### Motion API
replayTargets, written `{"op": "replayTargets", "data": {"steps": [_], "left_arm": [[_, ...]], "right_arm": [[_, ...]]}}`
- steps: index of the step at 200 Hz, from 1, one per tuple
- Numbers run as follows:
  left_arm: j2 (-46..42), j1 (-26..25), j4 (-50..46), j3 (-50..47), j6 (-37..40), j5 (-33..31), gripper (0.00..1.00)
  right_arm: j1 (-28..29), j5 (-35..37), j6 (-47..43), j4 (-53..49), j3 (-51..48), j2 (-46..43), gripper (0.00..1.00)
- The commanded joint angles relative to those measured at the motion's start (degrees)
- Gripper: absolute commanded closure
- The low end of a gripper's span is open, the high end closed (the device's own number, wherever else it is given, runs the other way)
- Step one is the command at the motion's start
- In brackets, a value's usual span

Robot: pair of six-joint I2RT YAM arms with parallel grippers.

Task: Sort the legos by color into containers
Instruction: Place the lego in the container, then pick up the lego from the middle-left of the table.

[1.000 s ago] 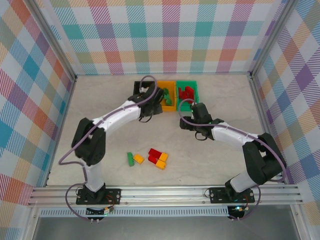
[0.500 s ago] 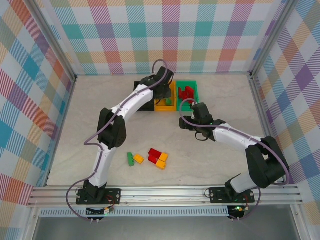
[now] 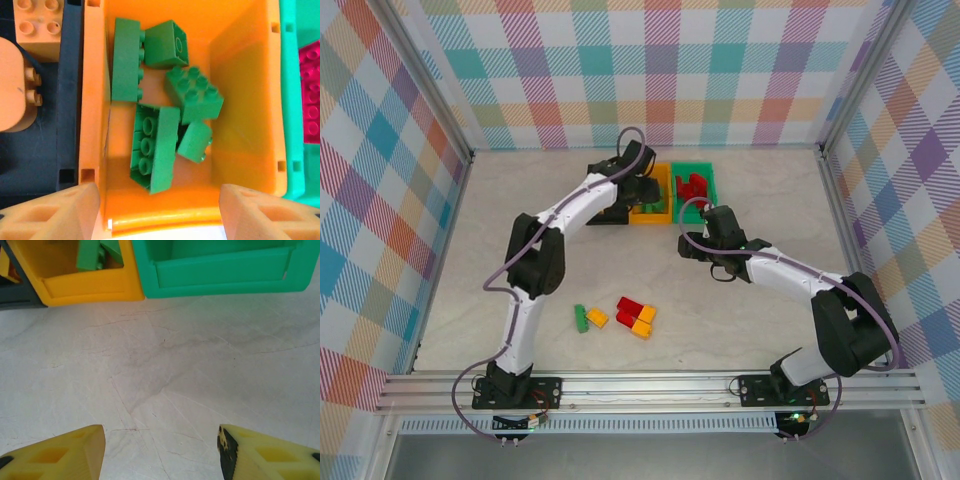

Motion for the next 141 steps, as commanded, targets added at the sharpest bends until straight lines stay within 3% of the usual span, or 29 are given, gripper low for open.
{"op": "replayTargets", "data": {"steps": [1, 32, 69, 103, 141], "left_arm": [[-10.54, -1.77, 4.87, -10.77, -1.89, 0.02, 0.35], [-22.19, -4.0, 7.29, -28.26, -4.66, -1.46, 0.35], [-34.83, -8.16, 1.0, -44.59, -9.86, -5.12, 0.36], [-42.1, -10.73, -7.65, -53.75, -15.11, -4.1, 0.37], [-48.16, -12.45, -19.0, -58.86, -21.62, -12.27, 0.42]], "right_arm": [[0.21, -1.21, -0.12, 1.02, -0.32, -0.2, 0.38], [0.21, -1.93, 0.11, 1.38, -0.21, 0.46, 0.38], [0.27, -2.65, 0.19, 1.67, 0.14, 1.94, 0.38], [0.21, -3.69, 0.46, 1.81, 0.68, 3.47, 0.38], [0.3, -4.34, 0.58, 1.89, 1.0, 4.45, 0.38]]}}
